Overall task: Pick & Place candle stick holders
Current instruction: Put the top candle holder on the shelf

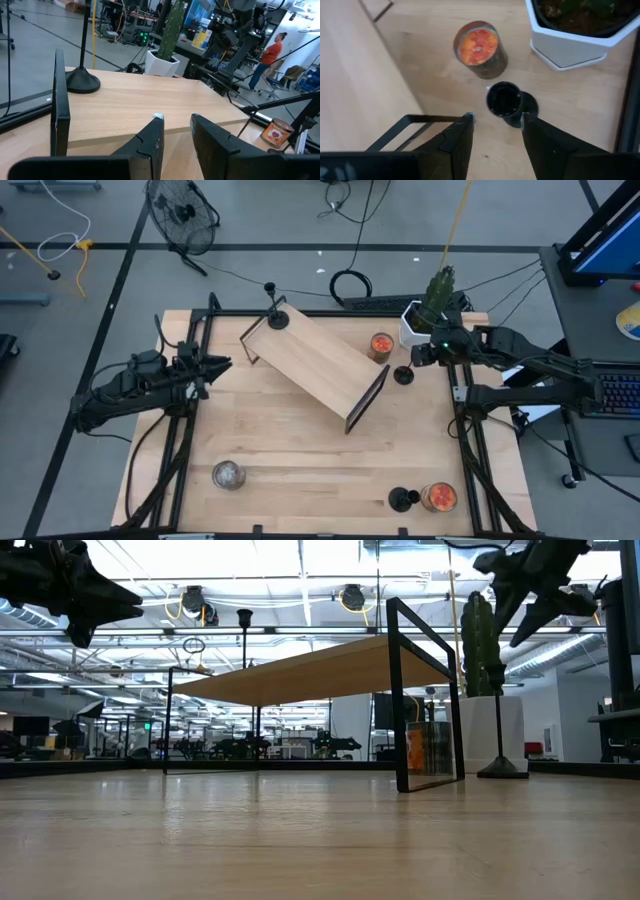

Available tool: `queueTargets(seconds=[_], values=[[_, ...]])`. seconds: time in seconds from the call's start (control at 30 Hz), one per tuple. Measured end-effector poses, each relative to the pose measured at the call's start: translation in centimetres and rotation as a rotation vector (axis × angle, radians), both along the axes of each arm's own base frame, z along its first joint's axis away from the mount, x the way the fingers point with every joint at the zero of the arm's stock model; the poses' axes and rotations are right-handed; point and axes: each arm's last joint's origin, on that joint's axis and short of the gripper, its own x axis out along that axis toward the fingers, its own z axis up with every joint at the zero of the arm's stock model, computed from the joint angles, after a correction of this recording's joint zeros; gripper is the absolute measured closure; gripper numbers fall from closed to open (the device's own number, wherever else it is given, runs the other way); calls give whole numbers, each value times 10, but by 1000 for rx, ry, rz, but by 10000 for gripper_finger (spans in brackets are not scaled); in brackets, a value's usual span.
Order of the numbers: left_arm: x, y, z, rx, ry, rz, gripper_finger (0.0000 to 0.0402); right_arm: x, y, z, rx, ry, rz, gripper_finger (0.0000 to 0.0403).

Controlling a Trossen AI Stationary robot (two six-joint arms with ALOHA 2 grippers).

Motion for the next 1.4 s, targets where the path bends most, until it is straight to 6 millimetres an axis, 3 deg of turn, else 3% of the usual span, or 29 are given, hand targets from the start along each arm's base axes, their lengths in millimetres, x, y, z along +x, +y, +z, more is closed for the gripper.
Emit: queueTargets(seconds=[1.07,1.4], values=[[0,0,-1,-4,14,0,300,17,-29,-32,70,142,-80,239],[0,0,-2,-6,21,0,300,26,-35,-40,87,201,-67,293]])
